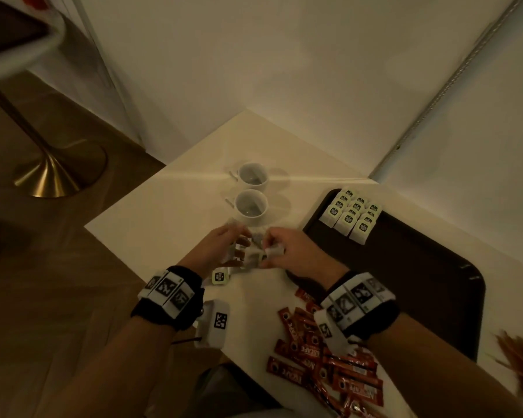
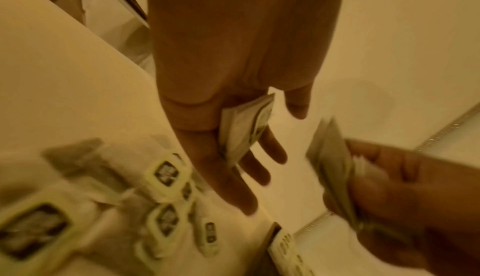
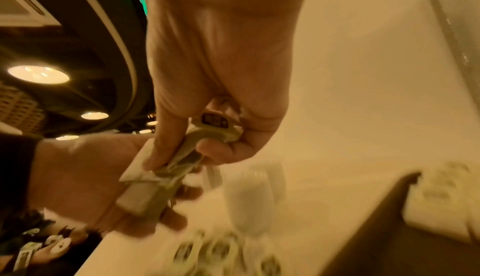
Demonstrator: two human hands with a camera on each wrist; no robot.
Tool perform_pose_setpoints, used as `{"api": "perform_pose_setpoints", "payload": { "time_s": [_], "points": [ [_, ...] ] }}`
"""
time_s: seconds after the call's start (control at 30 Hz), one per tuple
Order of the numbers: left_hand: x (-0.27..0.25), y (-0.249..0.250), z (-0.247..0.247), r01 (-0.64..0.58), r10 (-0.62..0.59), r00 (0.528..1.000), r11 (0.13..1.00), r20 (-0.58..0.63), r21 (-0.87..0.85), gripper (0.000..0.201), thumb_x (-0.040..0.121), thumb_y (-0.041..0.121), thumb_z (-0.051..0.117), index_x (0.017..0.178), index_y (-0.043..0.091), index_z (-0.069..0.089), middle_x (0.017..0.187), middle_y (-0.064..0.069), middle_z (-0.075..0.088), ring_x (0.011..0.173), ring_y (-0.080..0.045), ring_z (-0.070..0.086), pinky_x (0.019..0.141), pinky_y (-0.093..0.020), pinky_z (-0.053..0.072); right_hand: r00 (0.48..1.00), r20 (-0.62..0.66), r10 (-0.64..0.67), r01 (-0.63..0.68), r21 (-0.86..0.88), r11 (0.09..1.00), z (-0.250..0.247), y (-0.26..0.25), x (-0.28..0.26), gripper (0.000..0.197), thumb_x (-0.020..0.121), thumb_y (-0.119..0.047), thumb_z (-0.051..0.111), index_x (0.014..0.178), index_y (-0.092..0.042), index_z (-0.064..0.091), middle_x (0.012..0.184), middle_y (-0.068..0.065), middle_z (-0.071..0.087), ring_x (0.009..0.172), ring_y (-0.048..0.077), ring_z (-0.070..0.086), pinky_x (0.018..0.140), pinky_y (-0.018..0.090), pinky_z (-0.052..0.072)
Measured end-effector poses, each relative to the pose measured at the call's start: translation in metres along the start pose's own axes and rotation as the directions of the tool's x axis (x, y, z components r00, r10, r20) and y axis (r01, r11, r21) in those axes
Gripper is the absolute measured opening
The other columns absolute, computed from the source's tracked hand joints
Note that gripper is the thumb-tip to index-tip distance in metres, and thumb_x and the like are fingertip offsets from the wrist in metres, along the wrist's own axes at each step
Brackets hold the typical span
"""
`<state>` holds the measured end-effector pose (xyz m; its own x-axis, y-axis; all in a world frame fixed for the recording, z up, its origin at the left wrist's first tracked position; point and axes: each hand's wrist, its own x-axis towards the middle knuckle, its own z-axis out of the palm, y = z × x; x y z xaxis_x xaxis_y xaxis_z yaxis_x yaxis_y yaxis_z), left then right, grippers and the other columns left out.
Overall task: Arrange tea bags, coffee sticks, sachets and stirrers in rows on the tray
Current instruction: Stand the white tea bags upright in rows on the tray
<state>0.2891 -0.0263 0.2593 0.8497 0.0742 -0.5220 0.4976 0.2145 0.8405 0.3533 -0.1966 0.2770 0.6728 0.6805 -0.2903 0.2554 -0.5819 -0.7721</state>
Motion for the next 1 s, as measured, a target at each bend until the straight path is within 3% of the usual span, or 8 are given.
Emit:
{"api": "perform_pose_setpoints", "payload": {
  "time_s": [0.1, 0.2, 0.27, 0.37, 0.57, 0.77, 0.9, 1.0],
  "points": [
    [0.002, 0.02, 0.022, 0.056, -0.071, 0.975, 0.995, 0.21, 0.08, 0.053, 0.091, 0.056, 0.046, 0.114, 0.011, 0.063, 0.104, -0.015, 0.069, 0.089, -0.029, 0.067, 0.072, -0.035, 0.057, 0.996, 0.025, -0.081, 0.082, -0.033, 0.996, -0.035, -0.024, -0.004, 0.031, 0.069, -0.012, 0.081, 0.088, -0.019, 0.057, 0.095, -0.001, 0.064, 0.08, 0.006, 0.057, 0.068, 0.02, 0.046],
    [-0.001, 0.041, 0.043, 0.051, -0.1, 0.925, 0.989, 0.366, 0.139, 0.054, 0.087, 0.061, 0.042, 0.108, 0.017, 0.065, 0.099, -0.009, 0.072, 0.081, -0.022, 0.068, 0.065, -0.028, 0.055, 0.995, 0.084, -0.057, 0.065, -0.101, 0.993, -0.061, -0.033, -0.008, 0.042, 0.068, -0.015, 0.082, 0.099, -0.018, 0.055, 0.093, -0.006, 0.062, 0.071, 0.003, 0.061, 0.059, 0.019, 0.049],
    [0.001, 0.048, 0.051, 0.039, -0.092, 0.915, 0.989, 0.393, 0.141, 0.051, 0.084, 0.059, 0.045, 0.107, 0.018, 0.065, 0.097, -0.005, 0.072, 0.078, -0.017, 0.067, 0.063, -0.024, 0.054, 0.995, 0.093, -0.026, 0.036, -0.102, 0.994, -0.079, -0.033, -0.012, 0.046, 0.069, -0.02, 0.082, 0.105, -0.018, 0.053, 0.093, -0.006, 0.061, 0.067, -0.002, 0.058, 0.058, 0.015, 0.045],
    [0.007, 0.05, 0.059, 0.056, -0.052, 0.897, 0.998, 0.44, 0.005, 0.043, 0.087, 0.049, 0.048, 0.115, 0.019, 0.061, 0.102, -0.003, 0.069, 0.08, -0.015, 0.066, 0.062, -0.022, 0.053, 0.998, 0.057, 0.0, 0.006, -0.104, 0.995, -0.104, -0.027, -0.018, 0.043, 0.077, -0.021, 0.076, 0.113, -0.021, 0.051, 0.095, -0.005, 0.058, 0.078, 0.01, 0.058, 0.07, 0.023, 0.048],
    [0.02, 0.052, 0.079, 0.105, 0.037, 0.853, 0.965, 0.521, -0.24, 0.045, 0.083, 0.034, 0.063, 0.123, 0.018, 0.054, 0.102, -0.003, 0.068, 0.083, -0.015, 0.067, 0.064, -0.02, 0.052, 0.992, -0.123, -0.002, -0.002, -0.04, 0.999, -0.137, -0.025, -0.027, 0.027, 0.08, -0.006, 0.072, 0.102, -0.014, 0.06, 0.085, -0.003, 0.06, 0.068, 0.007, 0.059, 0.068, 0.024, 0.053],
    [0.035, 0.063, 0.101, -0.108, 0.238, 0.912, 0.924, 0.333, -0.366, 0.028, 0.083, 0.029, 0.065, 0.106, 0.016, 0.055, 0.083, 0.0, 0.058, 0.065, -0.01, 0.053, 0.051, -0.017, 0.041, 0.932, -0.341, -0.123, 0.056, -0.2, 0.978, -0.164, -0.043, -0.035, 0.011, 0.078, -0.014, 0.074, 0.087, -0.02, 0.072, 0.078, -0.005, 0.07, 0.068, -0.004, 0.063, 0.065, 0.005, 0.044],
    [0.035, 0.08, 0.11, -0.278, 0.379, 0.894, 0.888, 0.24, -0.368, 0.008, 0.079, 0.025, 0.062, 0.085, 0.02, 0.063, 0.078, 0.002, 0.062, 0.065, -0.009, 0.055, 0.054, -0.019, 0.041, 0.913, -0.362, -0.189, 0.073, -0.311, 0.948, -0.173, -0.06, -0.041, 0.011, 0.08, -0.015, 0.072, 0.09, -0.018, 0.073, 0.075, -0.012, 0.065, 0.065, -0.007, 0.06, 0.062, 0.002, 0.041],
    [0.034, 0.09, 0.112, -0.385, 0.449, 0.87, 0.877, 0.205, -0.288, 0.01, 0.077, 0.025, 0.065, 0.084, 0.018, 0.062, 0.073, 0.003, 0.061, 0.065, -0.009, 0.054, 0.054, -0.021, 0.041, 0.922, -0.316, -0.223, 0.061, -0.45, 0.891, -0.176, -0.071, -0.044, 0.01, 0.085, -0.016, 0.067, 0.093, -0.013, 0.073, 0.08, -0.007, 0.066, 0.066, -0.005, 0.055, 0.064, 0.004, 0.039]
  ]
}}
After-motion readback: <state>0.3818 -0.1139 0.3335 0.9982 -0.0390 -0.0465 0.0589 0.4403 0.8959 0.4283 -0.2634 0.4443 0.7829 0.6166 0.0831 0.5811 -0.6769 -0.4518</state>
